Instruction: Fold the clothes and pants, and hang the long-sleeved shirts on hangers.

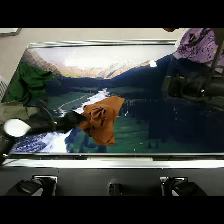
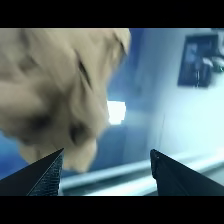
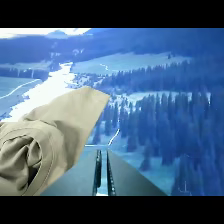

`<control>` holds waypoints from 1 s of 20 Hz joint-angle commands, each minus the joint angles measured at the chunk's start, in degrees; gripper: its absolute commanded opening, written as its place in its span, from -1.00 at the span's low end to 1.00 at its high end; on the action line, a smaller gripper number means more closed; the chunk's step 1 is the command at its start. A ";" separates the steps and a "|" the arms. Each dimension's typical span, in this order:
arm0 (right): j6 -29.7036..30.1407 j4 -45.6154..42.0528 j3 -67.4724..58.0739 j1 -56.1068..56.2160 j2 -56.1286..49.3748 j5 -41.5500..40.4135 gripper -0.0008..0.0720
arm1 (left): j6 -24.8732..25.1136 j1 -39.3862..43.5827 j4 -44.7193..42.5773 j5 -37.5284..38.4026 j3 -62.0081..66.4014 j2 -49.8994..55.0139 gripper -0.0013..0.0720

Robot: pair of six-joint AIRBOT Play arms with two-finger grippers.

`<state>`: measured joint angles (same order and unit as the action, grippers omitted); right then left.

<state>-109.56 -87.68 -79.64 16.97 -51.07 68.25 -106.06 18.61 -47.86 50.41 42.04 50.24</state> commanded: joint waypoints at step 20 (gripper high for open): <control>-1.31 0.04 -0.04 0.07 -0.90 -0.90 -0.75 | -49.51 27.17 -28.81 -6.34 4.72 14.47 0.70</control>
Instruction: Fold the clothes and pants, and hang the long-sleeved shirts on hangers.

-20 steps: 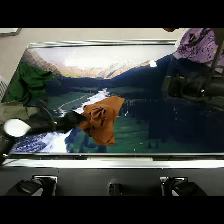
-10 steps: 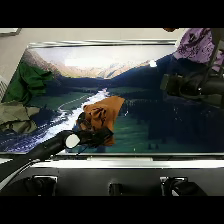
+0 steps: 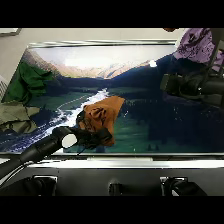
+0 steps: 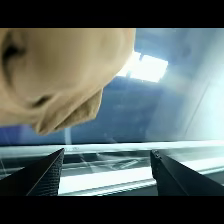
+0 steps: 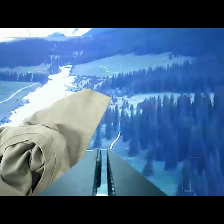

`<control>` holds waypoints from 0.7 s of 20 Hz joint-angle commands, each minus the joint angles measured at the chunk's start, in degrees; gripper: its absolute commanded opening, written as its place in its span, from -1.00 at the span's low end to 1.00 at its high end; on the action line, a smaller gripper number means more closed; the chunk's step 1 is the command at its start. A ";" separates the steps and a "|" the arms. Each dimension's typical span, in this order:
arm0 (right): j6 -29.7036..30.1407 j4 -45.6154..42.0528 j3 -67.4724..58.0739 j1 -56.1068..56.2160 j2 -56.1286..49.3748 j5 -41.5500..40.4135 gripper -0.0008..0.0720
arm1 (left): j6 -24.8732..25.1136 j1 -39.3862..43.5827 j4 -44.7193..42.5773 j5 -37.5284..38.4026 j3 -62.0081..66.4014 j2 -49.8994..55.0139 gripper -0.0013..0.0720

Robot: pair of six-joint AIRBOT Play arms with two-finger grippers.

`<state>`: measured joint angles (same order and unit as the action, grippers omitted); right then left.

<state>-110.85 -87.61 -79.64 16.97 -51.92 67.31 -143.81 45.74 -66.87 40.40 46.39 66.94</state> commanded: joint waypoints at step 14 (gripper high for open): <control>-1.84 0.15 -0.04 0.07 -0.04 0.26 -0.76 | -16.63 0.00 -13.09 -15.58 0.68 6.84 -0.92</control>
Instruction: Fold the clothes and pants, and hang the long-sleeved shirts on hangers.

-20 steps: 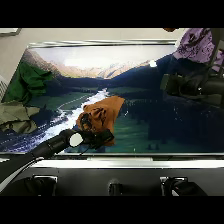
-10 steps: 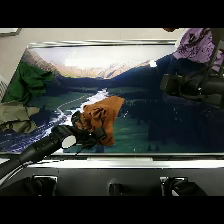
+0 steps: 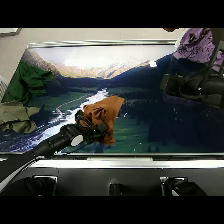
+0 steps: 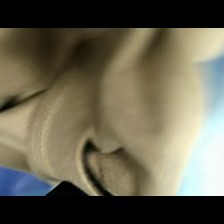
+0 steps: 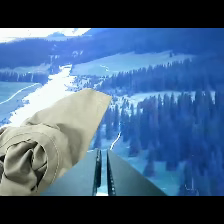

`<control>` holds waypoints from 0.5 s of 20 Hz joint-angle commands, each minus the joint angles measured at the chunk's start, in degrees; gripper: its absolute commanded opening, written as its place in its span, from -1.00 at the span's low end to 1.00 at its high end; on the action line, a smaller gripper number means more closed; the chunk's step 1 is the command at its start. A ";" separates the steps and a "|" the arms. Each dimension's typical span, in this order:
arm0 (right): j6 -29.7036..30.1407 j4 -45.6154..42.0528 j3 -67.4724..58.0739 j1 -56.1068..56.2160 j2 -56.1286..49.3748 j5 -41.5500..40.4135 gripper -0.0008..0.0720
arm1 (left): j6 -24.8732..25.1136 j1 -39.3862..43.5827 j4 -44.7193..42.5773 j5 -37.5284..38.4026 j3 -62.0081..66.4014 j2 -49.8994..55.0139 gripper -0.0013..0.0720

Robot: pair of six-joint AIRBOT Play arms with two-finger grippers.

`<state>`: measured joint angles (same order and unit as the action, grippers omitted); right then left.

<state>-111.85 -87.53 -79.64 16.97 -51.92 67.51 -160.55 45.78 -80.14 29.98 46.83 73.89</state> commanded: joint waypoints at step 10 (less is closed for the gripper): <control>-21.44 8.63 -0.04 -0.63 -24.63 -2.23 -0.23 | 3.82 -3.39 -16.92 20.13 0.22 -16.63 -0.93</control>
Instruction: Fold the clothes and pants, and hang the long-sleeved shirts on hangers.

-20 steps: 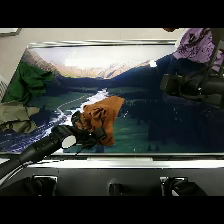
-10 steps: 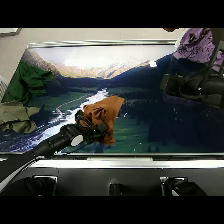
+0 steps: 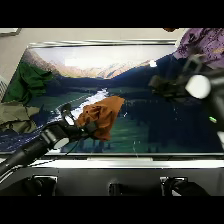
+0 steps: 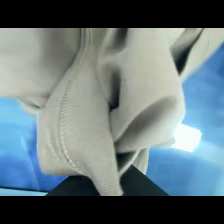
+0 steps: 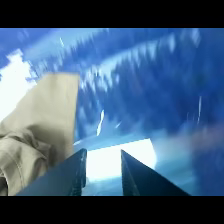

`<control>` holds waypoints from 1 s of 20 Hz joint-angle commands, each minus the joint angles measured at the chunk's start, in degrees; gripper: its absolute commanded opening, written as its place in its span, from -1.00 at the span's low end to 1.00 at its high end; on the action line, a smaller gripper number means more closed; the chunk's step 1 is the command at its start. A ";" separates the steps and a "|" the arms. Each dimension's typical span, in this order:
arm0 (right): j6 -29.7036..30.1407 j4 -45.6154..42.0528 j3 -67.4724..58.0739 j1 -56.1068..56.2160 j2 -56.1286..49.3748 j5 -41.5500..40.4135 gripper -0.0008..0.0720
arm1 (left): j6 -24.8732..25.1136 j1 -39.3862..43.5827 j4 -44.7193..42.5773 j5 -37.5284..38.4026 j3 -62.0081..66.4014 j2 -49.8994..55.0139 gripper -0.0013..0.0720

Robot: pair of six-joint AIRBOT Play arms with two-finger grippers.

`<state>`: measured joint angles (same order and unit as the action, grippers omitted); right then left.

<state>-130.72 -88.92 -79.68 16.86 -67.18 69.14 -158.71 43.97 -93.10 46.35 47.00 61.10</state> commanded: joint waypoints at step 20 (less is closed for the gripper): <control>27.91 48.28 0.00 -8.72 -37.57 -14.14 0.07 | 2.91 -2.47 -2.47 3.61 0.04 -4.07 -0.92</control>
<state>-103.48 -40.66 -79.68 8.14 -103.22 55.42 -155.79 41.56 -95.61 49.95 47.00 57.08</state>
